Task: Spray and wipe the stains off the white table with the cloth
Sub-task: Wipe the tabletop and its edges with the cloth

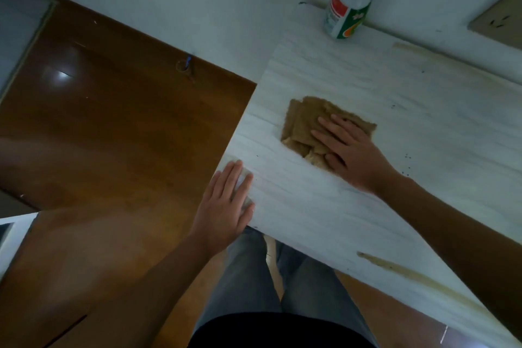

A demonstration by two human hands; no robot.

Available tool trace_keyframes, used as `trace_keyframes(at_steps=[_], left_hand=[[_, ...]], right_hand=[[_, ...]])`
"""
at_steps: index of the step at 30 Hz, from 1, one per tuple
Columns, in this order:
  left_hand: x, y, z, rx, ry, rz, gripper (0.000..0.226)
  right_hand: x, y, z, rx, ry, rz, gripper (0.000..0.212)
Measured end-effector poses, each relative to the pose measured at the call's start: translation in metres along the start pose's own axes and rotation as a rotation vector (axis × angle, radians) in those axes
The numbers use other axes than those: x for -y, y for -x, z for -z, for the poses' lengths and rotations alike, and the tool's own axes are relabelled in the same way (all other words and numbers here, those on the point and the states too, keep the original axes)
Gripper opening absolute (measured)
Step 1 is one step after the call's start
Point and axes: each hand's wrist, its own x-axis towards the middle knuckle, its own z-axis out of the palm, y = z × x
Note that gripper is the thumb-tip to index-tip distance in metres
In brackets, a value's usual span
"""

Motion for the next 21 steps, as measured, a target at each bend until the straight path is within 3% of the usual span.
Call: trace_keyframes(at_steps=[3, 8, 10, 13, 19, 21], left_hand=[[0.001, 0.001, 0.0, -0.006, 0.032, -0.011, 0.062], [0.003, -0.005, 0.006, -0.02, 0.03, -0.054, 0.062], [0.004, -0.014, 0.014, -0.031, 0.021, -0.083, 0.061], [0.005, -0.04, 0.029, -0.009, 0.006, -0.11, 0.062], [-0.002, -0.095, 0.047, 0.07, -0.012, -0.261, 0.064], [-0.008, -0.106, 0.05, 0.077, -0.024, -0.311, 0.063]], right_hand=[[0.004, -0.006, 0.001, -0.126, -0.076, -0.283, 0.053], [0.076, -0.041, -0.014, -0.288, -0.219, -0.783, 0.055], [0.105, -0.046, -0.019, -0.285, -0.26, -0.864, 0.058], [0.135, -0.031, -0.031, -0.249, -0.211, -0.749, 0.057], [0.117, 0.052, -0.033, 0.007, -0.068, -0.289, 0.057], [0.09, 0.073, -0.027, 0.01, -0.037, -0.301, 0.058]])
